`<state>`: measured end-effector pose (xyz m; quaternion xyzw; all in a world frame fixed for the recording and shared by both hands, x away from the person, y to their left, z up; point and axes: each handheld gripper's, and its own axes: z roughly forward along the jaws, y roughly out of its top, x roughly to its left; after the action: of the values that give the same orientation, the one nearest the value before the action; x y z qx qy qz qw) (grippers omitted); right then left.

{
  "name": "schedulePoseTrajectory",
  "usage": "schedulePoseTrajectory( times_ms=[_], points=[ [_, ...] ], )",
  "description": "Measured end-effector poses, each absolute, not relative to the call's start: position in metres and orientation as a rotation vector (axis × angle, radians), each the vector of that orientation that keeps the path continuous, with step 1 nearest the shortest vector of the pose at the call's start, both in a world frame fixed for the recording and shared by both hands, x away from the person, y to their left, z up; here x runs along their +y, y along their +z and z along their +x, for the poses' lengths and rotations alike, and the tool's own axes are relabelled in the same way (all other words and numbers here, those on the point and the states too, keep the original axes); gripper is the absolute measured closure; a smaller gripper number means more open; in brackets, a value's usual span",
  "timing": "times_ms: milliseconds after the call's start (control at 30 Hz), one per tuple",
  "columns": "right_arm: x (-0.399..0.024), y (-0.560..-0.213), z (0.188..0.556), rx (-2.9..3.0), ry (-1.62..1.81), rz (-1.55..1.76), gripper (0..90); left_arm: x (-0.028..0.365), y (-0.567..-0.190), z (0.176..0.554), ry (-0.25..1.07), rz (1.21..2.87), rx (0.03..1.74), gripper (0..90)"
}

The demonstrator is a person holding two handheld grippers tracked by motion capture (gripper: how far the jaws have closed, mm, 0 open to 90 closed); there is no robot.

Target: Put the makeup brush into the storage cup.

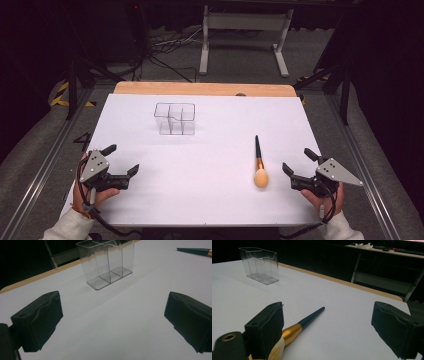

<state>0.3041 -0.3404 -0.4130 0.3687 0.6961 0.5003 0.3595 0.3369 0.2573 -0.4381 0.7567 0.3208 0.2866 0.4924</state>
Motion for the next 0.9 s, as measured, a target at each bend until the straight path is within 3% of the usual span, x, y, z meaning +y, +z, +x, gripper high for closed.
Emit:
schedulePoseTrajectory(
  times_ms=[167,900],
  points=[
    [-0.34,-0.41,0.3,1.751,1.278,0.92,7.6,0.258,-0.438,0.334,0.694,1.827,0.778,2.6],
    [-0.344,-0.399,0.299,1.644,1.288,0.945,9.9,0.26,-0.437,0.33,0.681,1.81,0.78,2.4]
  ],
)
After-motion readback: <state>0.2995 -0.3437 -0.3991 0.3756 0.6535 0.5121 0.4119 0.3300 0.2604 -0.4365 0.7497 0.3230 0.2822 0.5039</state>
